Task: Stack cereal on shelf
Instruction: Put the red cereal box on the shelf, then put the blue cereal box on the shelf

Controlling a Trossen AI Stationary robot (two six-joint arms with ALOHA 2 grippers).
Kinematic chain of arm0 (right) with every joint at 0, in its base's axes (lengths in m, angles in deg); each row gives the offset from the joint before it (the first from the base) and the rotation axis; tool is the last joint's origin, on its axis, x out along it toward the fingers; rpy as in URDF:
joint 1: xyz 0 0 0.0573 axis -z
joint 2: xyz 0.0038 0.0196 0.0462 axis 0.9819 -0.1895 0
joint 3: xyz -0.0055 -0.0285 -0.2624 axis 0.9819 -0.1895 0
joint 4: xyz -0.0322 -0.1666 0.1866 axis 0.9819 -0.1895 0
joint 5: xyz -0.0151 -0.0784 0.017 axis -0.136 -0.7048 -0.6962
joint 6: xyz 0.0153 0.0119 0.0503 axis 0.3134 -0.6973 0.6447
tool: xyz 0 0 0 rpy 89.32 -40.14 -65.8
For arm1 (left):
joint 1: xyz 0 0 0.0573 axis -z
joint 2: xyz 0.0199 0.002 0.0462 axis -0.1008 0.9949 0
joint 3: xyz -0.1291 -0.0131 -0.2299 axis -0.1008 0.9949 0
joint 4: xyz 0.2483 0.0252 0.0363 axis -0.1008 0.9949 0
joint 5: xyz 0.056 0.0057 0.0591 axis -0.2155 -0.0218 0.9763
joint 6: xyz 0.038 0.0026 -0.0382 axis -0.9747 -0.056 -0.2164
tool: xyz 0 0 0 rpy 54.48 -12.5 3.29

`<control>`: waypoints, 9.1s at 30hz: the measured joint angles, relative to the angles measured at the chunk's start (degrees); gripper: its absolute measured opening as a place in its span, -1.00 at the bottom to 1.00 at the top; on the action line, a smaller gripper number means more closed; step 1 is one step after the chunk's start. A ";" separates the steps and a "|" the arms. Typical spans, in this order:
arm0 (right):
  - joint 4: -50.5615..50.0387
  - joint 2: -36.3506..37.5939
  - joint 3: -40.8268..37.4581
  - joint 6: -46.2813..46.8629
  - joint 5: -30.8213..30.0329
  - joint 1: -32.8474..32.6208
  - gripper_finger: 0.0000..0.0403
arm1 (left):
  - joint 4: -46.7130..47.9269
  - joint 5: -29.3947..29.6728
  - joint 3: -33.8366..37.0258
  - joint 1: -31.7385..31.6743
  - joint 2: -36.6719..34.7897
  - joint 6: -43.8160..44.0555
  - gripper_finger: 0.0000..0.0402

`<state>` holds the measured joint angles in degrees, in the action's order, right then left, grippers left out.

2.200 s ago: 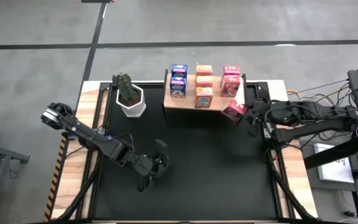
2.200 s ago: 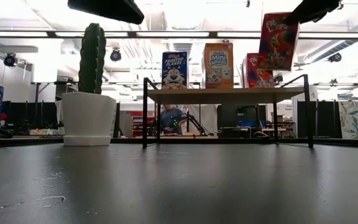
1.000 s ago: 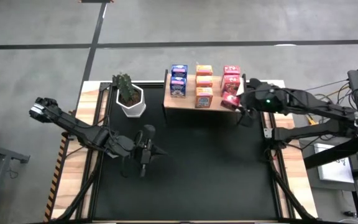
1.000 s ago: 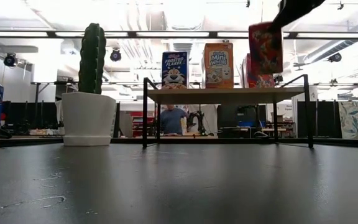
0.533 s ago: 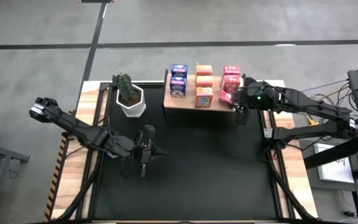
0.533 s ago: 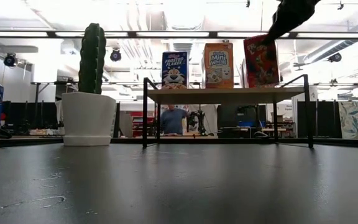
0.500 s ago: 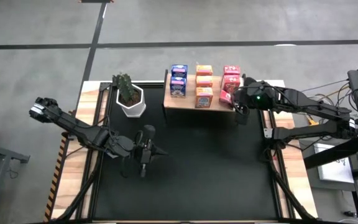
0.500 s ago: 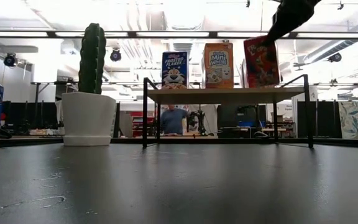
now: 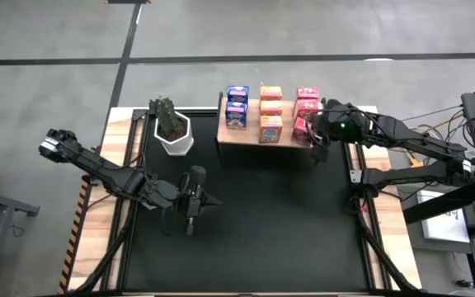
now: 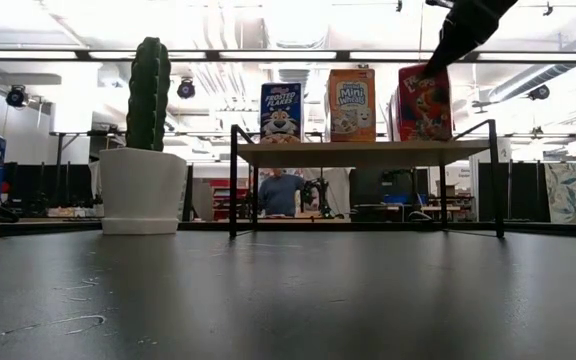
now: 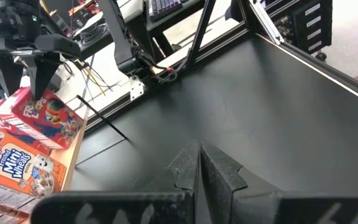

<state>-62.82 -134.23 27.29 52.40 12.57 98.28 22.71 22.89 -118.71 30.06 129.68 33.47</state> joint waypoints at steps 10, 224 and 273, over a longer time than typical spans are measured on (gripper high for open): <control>0.00 0.55 2.66 -0.11 0.00 -0.02 0.10 | 0.00 0.00 0.00 0.00 0.02 -0.01 -1.00; 36.85 0.94 -23.67 2.82 -10.05 -32.33 -0.89 | 73.88 -9.73 -68.67 -28.11 31.41 -11.43 -0.21; 38.78 0.98 -23.28 -2.85 -10.10 -32.30 -0.89 | 67.65 -24.44 -69.28 -48.04 39.17 -20.22 -0.22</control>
<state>-24.04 -133.24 4.01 49.56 2.48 65.98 90.36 -1.55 -187.99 -17.98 168.84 13.25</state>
